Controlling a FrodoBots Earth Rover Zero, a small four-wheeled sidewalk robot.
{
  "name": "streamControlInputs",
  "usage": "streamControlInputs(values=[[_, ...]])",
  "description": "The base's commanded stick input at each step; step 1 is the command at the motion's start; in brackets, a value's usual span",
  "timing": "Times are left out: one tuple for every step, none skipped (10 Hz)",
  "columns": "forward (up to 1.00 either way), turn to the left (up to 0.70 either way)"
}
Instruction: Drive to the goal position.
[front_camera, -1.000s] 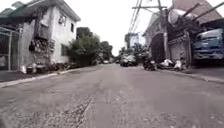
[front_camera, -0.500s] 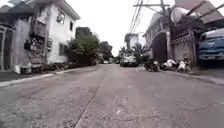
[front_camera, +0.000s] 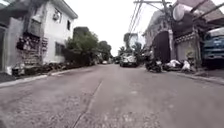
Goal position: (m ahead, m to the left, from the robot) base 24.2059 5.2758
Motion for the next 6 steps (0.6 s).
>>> streamControlInputs(values=[[1.00,0.00],[1.00,0.00],[1.00,0.00],[1.00,0.00],[1.00,0.00],[1.00,0.00]])
